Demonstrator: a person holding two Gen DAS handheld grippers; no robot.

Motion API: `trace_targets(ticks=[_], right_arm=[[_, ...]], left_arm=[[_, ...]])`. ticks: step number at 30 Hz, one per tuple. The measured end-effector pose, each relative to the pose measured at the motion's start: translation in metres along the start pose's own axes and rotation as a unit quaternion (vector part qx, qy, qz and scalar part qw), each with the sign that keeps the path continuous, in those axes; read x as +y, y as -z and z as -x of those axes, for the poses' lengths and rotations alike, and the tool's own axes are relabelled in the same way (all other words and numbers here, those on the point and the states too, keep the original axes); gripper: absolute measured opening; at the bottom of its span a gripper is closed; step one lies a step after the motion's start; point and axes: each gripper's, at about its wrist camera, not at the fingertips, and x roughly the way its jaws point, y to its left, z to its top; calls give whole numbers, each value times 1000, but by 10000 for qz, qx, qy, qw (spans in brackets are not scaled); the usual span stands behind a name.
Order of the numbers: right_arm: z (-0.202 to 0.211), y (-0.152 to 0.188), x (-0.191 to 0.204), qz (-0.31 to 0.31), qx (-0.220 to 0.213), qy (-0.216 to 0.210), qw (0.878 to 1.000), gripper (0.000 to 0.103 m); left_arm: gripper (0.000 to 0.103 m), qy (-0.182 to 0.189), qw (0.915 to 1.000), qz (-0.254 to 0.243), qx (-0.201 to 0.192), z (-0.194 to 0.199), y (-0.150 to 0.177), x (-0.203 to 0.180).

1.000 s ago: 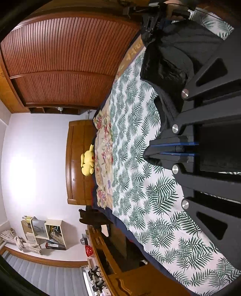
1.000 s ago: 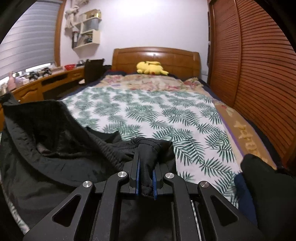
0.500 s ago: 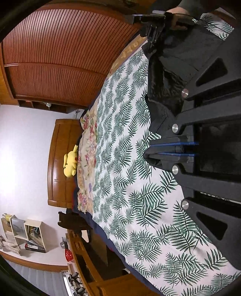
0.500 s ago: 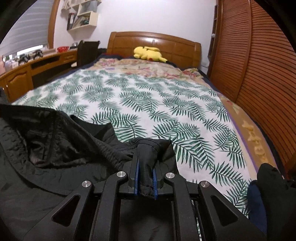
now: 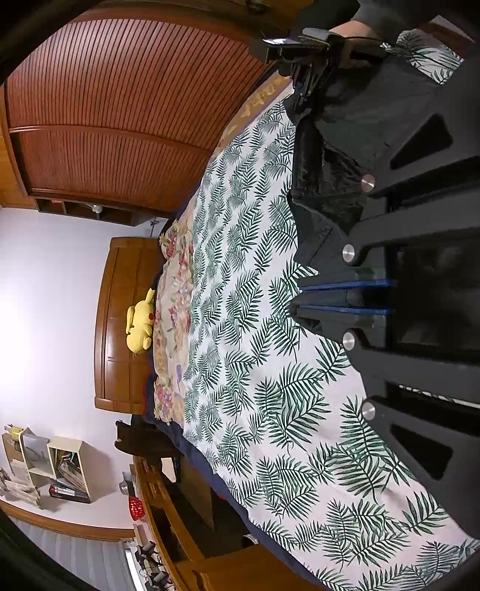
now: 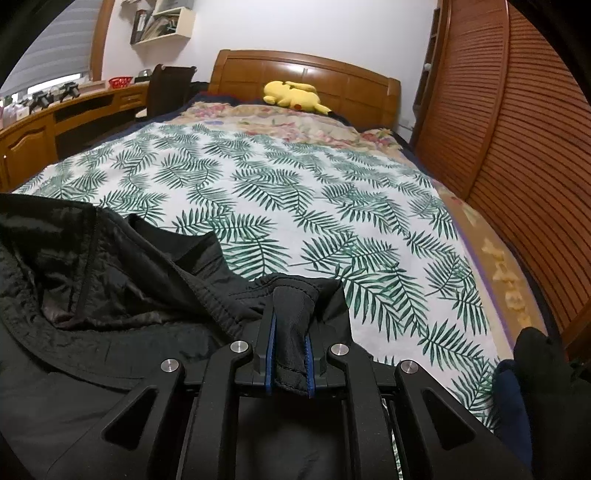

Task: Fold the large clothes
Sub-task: 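Lower the hem onto the jacket and open both tools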

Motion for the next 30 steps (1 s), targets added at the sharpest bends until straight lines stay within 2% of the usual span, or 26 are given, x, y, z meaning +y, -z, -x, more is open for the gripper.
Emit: trace_targets(ticks=[4, 7, 9, 11, 12, 15, 22, 27, 30], right_arm=[[-4, -4, 2, 43, 42, 100, 9999, 9], [-12, -8, 4, 31, 227, 165, 9996, 17], [-14, -10, 4, -49, 286, 272, 9992, 31], [-8, -15, 2, -208, 208, 337, 9990, 71], [-2, -18, 1, -290, 85, 371, 9989, 74], [8, -26, 10, -191, -40, 258, 9995, 75], [13, -42, 80, 485, -69, -752, 9960, 75], [-15, -51, 136, 910, 326, -1300, 9868, 75], [-33, -53, 156, 1060, 590, -1495, 9813, 75]], left_arm=[[7, 4, 9999, -134, 75, 4, 1, 3], [7, 55, 9999, -110, 84, 7, 2, 6], [8, 113, 9998, -116, 112, 8, 3, 7], [10, 156, 9997, -138, 124, 10, 4, 8], [11, 164, 9997, -145, 130, 10, 4, 8], [15, 203, 9996, -159, 129, 13, 6, 10], [23, 279, 9995, -53, 150, 18, 9, 18], [29, 336, 9992, -60, 224, 18, 15, 21], [31, 381, 9987, -97, 318, 15, 20, 23]])
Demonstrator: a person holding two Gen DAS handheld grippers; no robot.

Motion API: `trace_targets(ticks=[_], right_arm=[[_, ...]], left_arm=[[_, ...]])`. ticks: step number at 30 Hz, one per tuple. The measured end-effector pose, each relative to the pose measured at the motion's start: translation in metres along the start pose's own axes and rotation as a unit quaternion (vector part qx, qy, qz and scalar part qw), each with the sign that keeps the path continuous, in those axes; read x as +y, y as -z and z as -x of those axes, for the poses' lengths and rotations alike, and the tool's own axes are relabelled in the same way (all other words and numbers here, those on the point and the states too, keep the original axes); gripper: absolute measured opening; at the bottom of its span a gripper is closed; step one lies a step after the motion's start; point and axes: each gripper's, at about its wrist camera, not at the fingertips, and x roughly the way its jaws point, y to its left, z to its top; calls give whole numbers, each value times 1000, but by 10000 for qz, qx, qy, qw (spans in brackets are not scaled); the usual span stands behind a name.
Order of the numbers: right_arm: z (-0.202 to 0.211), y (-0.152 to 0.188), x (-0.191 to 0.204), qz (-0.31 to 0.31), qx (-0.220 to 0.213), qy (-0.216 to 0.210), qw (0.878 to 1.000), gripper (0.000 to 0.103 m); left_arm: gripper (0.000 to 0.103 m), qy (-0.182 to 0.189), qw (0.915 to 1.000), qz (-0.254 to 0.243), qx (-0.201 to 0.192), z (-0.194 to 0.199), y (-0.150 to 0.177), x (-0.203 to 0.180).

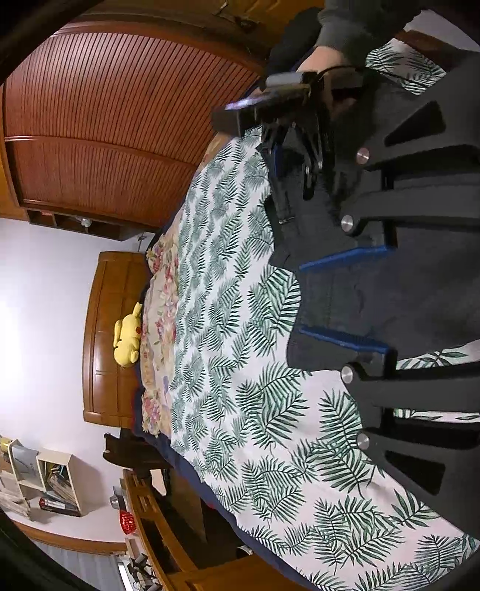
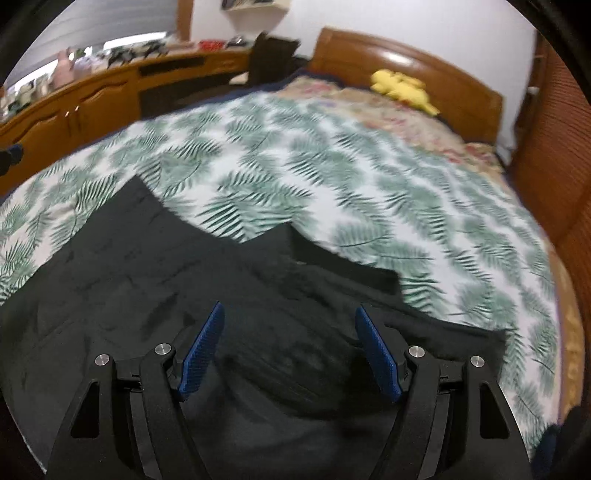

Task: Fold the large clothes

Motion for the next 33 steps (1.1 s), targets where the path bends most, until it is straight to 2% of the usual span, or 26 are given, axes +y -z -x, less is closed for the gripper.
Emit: trace_targets(ticks=[7, 12, 13, 15, 16, 18, 20, 25, 31, 32, 33], right_arm=[[-43, 2, 2, 151, 790, -100, 9967, 74], [-49, 5, 4, 242, 1078, -373, 9932, 55], [-53, 7, 6, 277, 1229, -529, 9906, 53], [-57, 11, 13, 494, 1367, -431, 9884, 52], [-58, 13, 17, 576, 1414, -432, 9873, 45], [-60, 16, 20, 597, 1479, -592, 9854, 17], [-60, 18, 27, 718, 1488, -723, 9836, 6], [-62, 19, 35, 886, 1399, -570, 9845, 1], [-62, 16, 23, 513, 1339, -520, 9883, 0], [-61, 15, 20, 399, 1320, -575, 9888, 2], [-59, 15, 17, 317, 1303, -628, 9890, 8]], left_arm=[[32, 7, 9999, -38, 149, -6, 8, 1], [33, 64, 9998, -67, 172, -9, 9, -3], [33, 72, 9998, -78, 175, -8, 9, -4], [33, 87, 9998, -94, 182, -10, 9, -6], [33, 97, 9997, -109, 194, -10, 9, -7], [33, 107, 9996, -143, 212, -11, 9, -10], [33, 103, 9995, -175, 234, -12, 10, -11], [33, 101, 9994, -194, 255, -14, 11, -12], [34, 172, 9993, -186, 264, -17, 12, -13], [34, 202, 9992, -180, 280, -19, 13, -14], [34, 235, 9991, -176, 312, -21, 14, -14]])
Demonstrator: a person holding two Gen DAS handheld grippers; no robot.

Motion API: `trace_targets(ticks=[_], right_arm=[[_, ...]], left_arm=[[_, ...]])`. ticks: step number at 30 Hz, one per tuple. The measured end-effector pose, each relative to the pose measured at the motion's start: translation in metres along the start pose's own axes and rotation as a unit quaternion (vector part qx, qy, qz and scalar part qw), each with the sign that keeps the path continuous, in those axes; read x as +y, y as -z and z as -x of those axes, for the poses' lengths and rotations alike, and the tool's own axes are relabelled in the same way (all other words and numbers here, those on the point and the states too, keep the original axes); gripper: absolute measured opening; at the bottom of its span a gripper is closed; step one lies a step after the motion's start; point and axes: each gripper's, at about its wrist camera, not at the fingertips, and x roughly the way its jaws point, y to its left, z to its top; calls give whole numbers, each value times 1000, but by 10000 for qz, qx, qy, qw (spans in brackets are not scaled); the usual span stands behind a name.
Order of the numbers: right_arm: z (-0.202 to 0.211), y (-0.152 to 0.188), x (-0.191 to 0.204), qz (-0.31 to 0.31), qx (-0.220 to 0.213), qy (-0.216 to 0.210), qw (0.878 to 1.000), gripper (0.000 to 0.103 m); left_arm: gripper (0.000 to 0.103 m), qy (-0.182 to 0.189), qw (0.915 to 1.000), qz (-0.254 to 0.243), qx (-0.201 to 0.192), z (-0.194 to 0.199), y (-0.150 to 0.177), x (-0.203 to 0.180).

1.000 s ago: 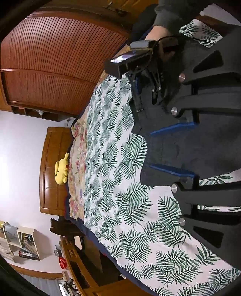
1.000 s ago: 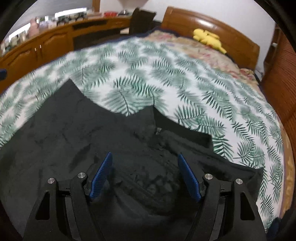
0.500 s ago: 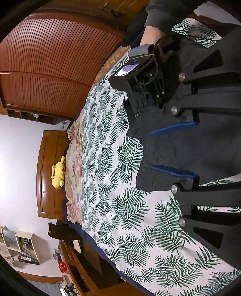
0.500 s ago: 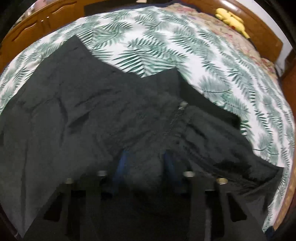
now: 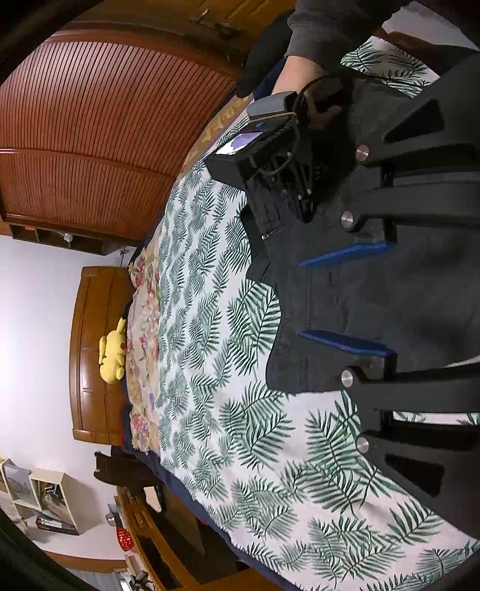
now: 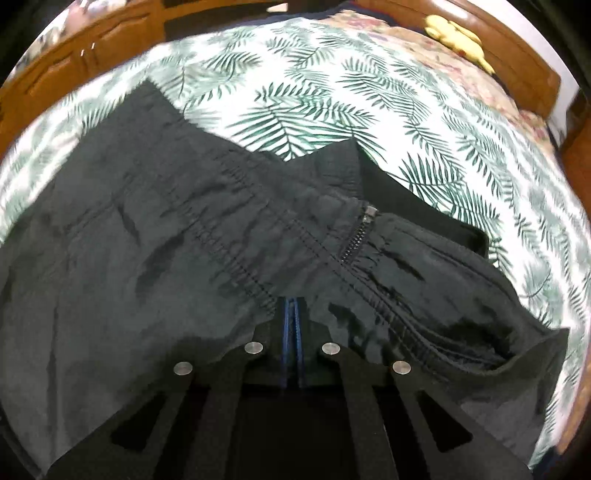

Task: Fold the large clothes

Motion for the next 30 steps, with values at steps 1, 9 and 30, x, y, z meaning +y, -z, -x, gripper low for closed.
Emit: trace_targets(ticks=[1, 9, 30], right_arm=[[2, 0, -3, -21, -15, 43, 10000, 13], [23, -6, -13, -45, -405, 268, 9988, 67], [24, 18, -68, 21, 318, 380, 9988, 71]], left_arm=[[34, 15, 10000, -2, 24, -2, 1, -1], [34, 127, 9997, -48, 217, -19, 6, -8], [34, 583, 9951, -528, 591, -49, 17, -62]])
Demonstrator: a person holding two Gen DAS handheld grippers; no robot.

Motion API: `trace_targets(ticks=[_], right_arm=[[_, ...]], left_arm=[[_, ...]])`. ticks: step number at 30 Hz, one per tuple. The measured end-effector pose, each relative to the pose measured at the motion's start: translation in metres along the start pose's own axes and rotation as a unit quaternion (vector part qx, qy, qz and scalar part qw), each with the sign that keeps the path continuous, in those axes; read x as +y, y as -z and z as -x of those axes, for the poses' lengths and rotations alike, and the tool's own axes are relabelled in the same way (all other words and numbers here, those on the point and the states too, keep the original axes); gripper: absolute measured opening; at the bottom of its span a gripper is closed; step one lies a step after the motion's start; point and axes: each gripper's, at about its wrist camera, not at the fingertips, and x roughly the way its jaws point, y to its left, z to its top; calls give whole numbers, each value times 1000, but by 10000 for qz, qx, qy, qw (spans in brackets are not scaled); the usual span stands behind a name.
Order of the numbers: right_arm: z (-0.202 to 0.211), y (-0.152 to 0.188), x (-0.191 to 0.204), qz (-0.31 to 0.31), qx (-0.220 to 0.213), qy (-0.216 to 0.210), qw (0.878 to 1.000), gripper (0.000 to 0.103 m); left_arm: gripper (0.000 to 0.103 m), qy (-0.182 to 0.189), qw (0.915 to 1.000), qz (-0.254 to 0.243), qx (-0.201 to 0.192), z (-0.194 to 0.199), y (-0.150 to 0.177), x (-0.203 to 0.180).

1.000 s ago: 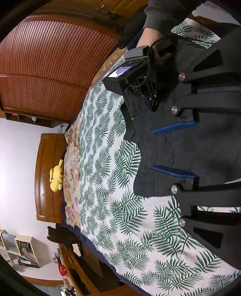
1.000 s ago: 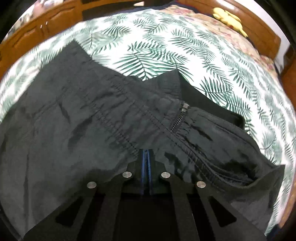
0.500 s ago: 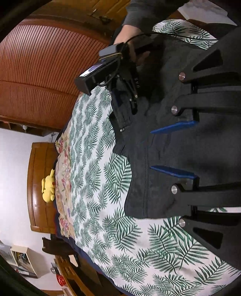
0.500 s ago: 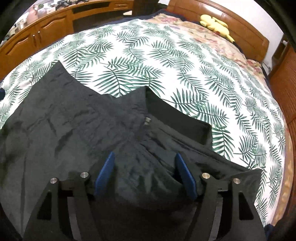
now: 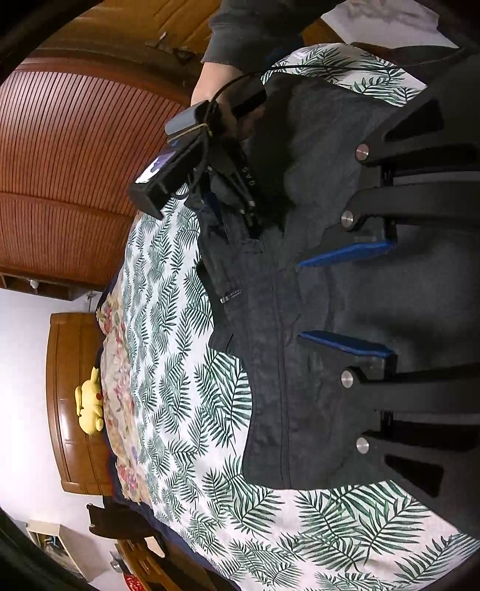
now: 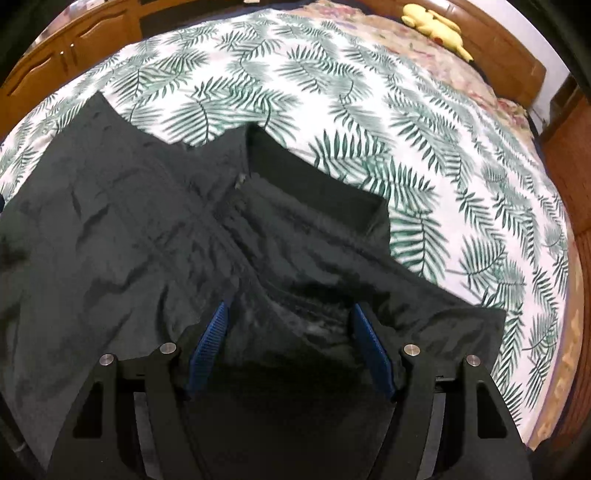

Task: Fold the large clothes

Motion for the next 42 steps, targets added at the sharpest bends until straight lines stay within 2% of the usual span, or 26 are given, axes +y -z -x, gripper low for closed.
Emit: trace_targets(ticks=[1, 2, 3, 4, 6, 8, 9, 13, 20, 25, 32, 34, 36, 38, 42], right_arm=[[-3, 3, 3, 70, 59, -24, 10000, 70], [-4, 5, 6, 129, 90, -21, 9999, 64], [-6, 7, 10, 233, 123, -4, 9997, 49], [-7, 9, 14, 351, 168, -40, 9992, 42], [-7, 10, 23, 560, 174, -37, 9983, 23], [-7, 8, 30, 684, 152, -2, 9975, 11], [-6, 7, 33, 766, 109, 76, 9970, 7], [-1, -2, 35, 808, -124, 303, 9962, 4], [-1, -12, 34, 819, -349, 577, 9944, 3], [10, -30, 26, 594, -821, 948, 9903, 2], [14, -53, 18, 310, -1007, 1004, 9894, 4], [17, -53, 15, 164, -1019, 1011, 9895, 18], [22, -50, 11, 6, -1053, 1037, 9890, 47], [32, -45, 3, -188, -1212, 1029, 9871, 53], [53, -32, -18, -535, -1377, 1162, 9822, 57]], left_arm=[[34, 6, 10000, -8, 8, 0, 0, -1], [34, 8, 10000, -13, 9, 0, 0, -1], [34, 10, 10000, -17, 9, 0, 0, -1], [34, 11, 10000, -18, 7, 0, 0, -1], [34, 6, 10000, -12, 2, 0, 0, -1], [34, -2, 10000, -2, -2, 0, 0, -1], [34, -16, 10000, 3, -9, 0, 0, -1], [34, 19, 10000, 50, -23, 1, 0, 0], [34, 61, 9999, 92, -66, 5, -1, 1], [34, 43, 10000, 67, -30, 3, -1, 0], [34, 47, 10000, 38, -24, 0, -2, -1], [34, 52, 10000, 37, -29, 0, -2, -1], [34, 61, 10000, 41, -41, 0, -3, -1], [34, 63, 10000, 42, -54, 0, -3, -2], [34, 74, 9999, 26, -73, 1, -3, -4]])
